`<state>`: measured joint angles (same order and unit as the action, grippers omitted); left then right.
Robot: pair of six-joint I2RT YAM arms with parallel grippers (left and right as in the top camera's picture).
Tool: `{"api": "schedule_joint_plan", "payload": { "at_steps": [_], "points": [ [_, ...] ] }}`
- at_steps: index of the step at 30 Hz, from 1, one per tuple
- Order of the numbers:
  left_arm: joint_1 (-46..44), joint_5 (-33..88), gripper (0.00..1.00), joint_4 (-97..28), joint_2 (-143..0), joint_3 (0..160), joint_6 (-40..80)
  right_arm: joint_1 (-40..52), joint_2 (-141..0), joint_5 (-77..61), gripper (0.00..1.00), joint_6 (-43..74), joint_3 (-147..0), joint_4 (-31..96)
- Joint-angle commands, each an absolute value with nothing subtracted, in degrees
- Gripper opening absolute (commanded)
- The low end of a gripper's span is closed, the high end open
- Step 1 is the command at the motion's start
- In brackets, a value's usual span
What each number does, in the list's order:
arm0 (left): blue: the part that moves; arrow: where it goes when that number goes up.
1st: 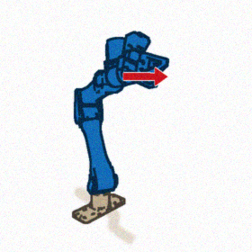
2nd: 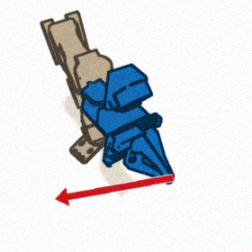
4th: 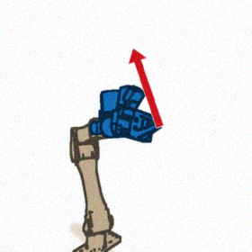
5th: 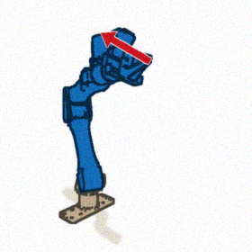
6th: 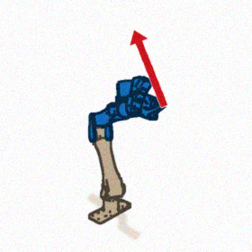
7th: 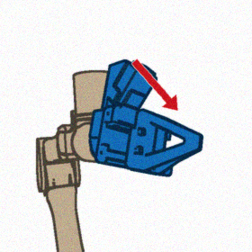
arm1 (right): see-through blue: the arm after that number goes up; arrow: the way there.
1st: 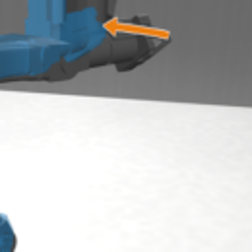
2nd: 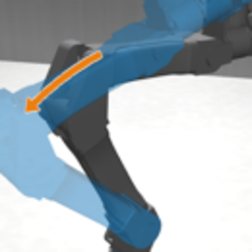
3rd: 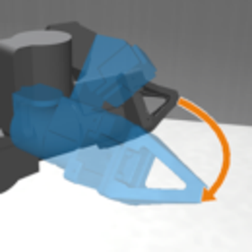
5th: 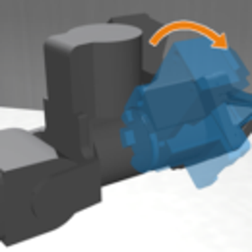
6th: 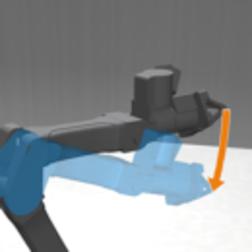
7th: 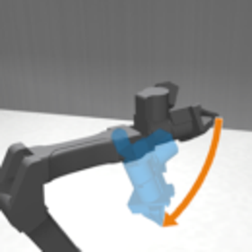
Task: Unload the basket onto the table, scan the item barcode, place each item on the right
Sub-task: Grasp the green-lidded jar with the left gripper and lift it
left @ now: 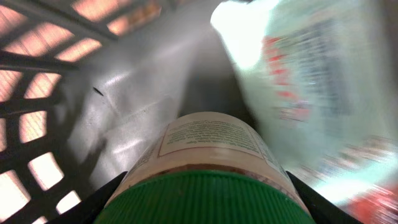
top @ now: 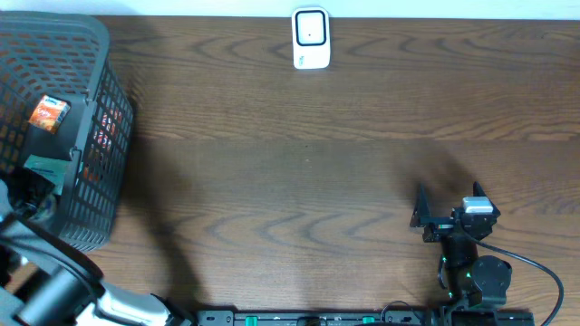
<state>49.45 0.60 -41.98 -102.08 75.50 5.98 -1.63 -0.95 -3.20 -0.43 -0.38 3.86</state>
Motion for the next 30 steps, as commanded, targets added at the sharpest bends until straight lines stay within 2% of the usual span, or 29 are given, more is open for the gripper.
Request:
{"api": "schedule_joint_plan", "payload": {
  "at_steps": [1, 12, 20, 24, 30],
  "points": [
    [49.65, 5.43, 0.58, -41.76, -93.12, 76.97, 6.31, -1.08, -0.82, -3.11, 0.99, -0.01, -0.32, 4.08],
    [49.63, 21.21, 0.58, -37.76, -73.63, 77.76, 14.33, -1.08, -0.82, -3.11, 0.99, -0.01, -0.32, 4.08],
    [48.51, 37.95, 0.58, -31.53, -66.76, 77.76, 23.35, -1.08, -0.82, -3.11, 0.99, -0.01, -0.32, 4.08],
    [44.64, 45.15, 0.59, -26.30, -65.71, 77.76, 29.71, -1.08, -0.82, -3.11, 0.99, -0.01, -0.32, 4.08],
    [35.83, 46.78, 0.59, -21.19, -65.82, 77.76, 36.05, -1.08, -0.82, -3.11, 0.99, -0.01, -0.32, 4.08]
  ]
}}
